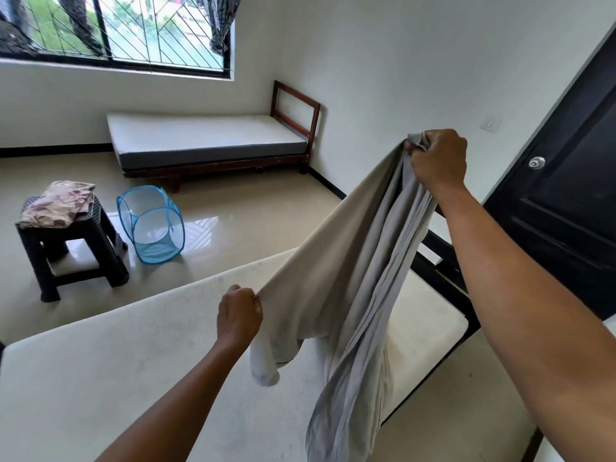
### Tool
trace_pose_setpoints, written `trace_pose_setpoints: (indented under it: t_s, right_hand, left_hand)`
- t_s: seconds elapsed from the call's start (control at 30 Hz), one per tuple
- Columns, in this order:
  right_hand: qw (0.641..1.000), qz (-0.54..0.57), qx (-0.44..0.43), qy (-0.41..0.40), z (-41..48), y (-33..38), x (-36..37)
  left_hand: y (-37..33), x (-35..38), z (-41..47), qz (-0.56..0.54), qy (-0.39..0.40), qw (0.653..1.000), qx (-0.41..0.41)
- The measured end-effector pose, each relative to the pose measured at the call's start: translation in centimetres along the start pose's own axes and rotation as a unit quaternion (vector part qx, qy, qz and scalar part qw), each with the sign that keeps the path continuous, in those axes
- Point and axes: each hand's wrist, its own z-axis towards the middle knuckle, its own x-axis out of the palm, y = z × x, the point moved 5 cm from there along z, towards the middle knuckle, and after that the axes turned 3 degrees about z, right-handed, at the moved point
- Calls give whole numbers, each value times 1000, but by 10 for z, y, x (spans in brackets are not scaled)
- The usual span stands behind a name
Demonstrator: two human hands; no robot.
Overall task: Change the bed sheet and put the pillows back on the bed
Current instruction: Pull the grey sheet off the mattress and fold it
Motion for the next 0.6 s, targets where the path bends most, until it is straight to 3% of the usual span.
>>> trace_pose_setpoints:
  t_s: [0.13,0.33,0.5,0.6]
  right_hand:
    - [1000,0,2,-28,8,-10,-13]
    - [993,-19,83,-77,15,-39,-29]
    - [985,-7,131,-111,14,-50,-29]
    - [981,4,140,-133,17,-54,-30]
  left_hand:
    - [32,-8,11,-37,-23,998,-43]
    - [25,-55,23,-148,-134,978,-55]
    - [23,-92,45,-50,-180,982,28]
    - [1,-124,53,-54,-197,973,110]
